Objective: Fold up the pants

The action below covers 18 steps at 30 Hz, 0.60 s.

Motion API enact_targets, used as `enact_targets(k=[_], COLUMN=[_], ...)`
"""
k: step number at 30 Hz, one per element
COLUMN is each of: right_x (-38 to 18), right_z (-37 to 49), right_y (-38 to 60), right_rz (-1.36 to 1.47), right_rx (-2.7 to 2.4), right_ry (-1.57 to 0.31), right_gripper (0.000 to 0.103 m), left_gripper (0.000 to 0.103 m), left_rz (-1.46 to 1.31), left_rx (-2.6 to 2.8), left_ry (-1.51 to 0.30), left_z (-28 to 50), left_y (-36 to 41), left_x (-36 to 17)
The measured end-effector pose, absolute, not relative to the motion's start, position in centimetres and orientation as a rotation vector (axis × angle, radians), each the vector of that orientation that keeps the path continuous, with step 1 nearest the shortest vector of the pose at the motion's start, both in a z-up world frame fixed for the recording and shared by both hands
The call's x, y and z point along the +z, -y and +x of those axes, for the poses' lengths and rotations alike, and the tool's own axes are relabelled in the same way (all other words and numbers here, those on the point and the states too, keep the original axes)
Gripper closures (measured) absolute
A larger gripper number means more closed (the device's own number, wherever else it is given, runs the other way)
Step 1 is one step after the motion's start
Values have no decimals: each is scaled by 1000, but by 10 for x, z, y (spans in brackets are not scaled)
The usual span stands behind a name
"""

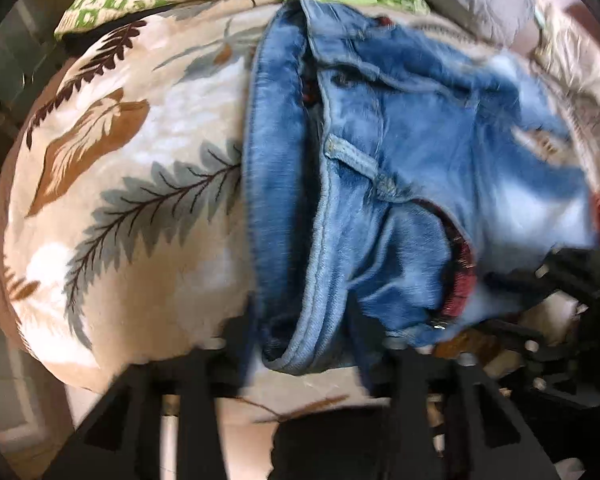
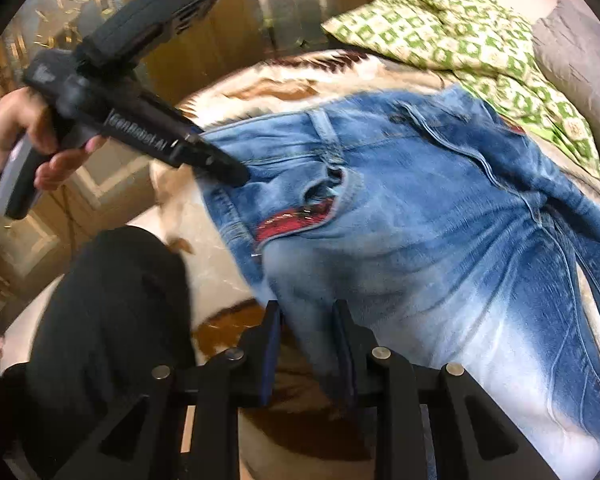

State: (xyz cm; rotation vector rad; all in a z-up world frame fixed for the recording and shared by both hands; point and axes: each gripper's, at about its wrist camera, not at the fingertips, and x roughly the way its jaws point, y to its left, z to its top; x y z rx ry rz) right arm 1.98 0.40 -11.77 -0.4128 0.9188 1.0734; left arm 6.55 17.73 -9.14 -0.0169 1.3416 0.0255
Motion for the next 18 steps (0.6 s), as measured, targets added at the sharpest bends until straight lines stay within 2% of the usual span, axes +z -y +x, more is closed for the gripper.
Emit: enact_targets(k=[1, 2, 3, 4, 6, 11, 18], right_x=[-119, -118, -112, -107, -91, -63, -33], right_z=[22, 24, 25, 26, 33, 69, 130], right_y=[-2, 1, 9, 15, 32, 69, 80], right_rz=[-414, -416, -401, -387, -352, -246, -191], right_rx=[1061, 1044, 1035, 1036, 1020, 914, 775], right_ry=[-930, -936, -914, -894, -869, -821, -795], right_gripper=[40, 29, 24, 24, 24, 24, 24], left_gripper=[37, 36, 32, 25, 21, 21, 21], left_rz=[5, 9, -4, -17, -32, -10, 92], left_rx=[51, 68, 73, 76, 82, 49, 53], left_ry=[-1334, -1314, -1283, -1254, -1183, -1106, -1096], left_z=[62, 62, 63, 62, 64, 105, 179], left_y=[-171, -166, -163, -161, -156, -136, -145], left_x=[-89, -82, -73, -63, -39, -8, -13])
